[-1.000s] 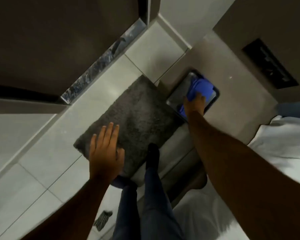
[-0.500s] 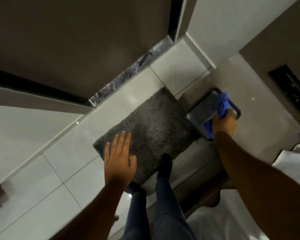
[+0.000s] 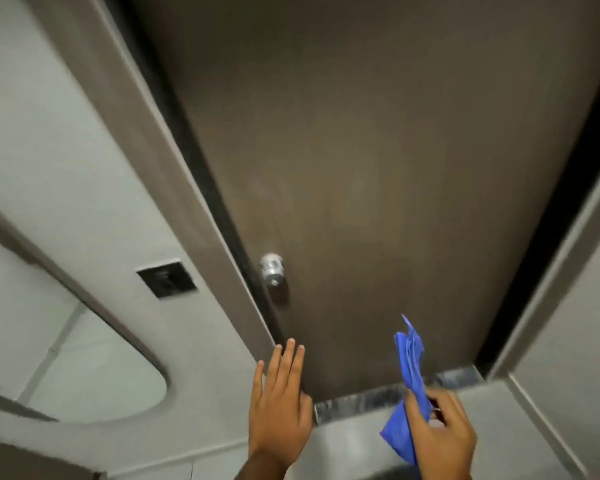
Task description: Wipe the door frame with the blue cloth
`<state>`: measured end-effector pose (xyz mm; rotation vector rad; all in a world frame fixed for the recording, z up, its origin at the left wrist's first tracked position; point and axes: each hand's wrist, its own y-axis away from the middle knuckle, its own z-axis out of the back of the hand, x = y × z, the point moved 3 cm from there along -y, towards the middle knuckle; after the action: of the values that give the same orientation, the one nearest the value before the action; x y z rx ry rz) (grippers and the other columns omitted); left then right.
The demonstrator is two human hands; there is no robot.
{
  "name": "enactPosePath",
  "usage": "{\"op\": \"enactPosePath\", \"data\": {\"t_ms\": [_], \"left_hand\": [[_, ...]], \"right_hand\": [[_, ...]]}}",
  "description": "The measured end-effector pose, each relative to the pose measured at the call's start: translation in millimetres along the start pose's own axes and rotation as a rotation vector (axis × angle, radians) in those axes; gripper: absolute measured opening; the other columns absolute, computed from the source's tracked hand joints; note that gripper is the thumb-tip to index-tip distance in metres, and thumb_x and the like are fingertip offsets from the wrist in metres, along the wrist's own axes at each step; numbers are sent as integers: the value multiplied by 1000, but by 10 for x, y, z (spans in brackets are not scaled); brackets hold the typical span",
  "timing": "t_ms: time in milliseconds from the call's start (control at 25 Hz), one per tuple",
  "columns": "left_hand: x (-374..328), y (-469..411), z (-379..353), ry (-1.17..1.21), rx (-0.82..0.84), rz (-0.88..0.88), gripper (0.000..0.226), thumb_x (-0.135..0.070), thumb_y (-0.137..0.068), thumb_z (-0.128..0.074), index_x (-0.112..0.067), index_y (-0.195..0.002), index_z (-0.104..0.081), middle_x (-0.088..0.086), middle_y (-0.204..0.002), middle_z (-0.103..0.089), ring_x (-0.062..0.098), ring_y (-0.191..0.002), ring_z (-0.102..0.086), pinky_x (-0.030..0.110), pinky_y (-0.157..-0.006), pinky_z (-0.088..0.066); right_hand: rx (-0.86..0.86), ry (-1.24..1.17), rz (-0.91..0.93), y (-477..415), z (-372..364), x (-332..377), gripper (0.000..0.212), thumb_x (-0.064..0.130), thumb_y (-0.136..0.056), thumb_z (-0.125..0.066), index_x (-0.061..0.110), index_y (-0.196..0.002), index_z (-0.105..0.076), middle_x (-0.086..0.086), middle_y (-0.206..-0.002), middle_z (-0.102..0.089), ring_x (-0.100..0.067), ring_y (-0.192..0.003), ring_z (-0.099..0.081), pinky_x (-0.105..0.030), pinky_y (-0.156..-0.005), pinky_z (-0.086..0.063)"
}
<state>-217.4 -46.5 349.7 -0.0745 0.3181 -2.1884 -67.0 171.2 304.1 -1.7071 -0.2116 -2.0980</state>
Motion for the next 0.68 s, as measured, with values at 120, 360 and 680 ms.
{"op": "enactPosePath", "data": {"t_ms": [120,360,680], "left_hand": [[591,-444,856,-13,-232,2,75,-26,-95,-44,-20,-169,-36,0,-181,-19,25,-164,-29,44,-132,-9],[1691,-1626,2618,-46,-671,204,66,-32,-107,-35,-19,-170,-24,12,-181,-16,29,-167,-19,49,-134,-5],[2400,-2820,3847,-138,-921,45,69,-30,-109,-39,-22,-174,-15,9,-183,-13,28,-168,-11,55,-134,-10]], "right_hand": [[-18,-117,289,-93,-514,1264,12,15,-82,-83,12,-76,-73,0,-77,-67,-3,-76,-63,-2,-73,-44],[19,-377,635,-154,-1314,3233,16,7,-86,-75,11,-77,-63,3,-84,-60,-19,-78,-60,-23,-76,-47],[38,-317,1078,-428,-2561,4881,13,5,-84,-81,0,-92,-72,-16,-140,-62,-34,-134,-63,-30,-113,-49]]}}
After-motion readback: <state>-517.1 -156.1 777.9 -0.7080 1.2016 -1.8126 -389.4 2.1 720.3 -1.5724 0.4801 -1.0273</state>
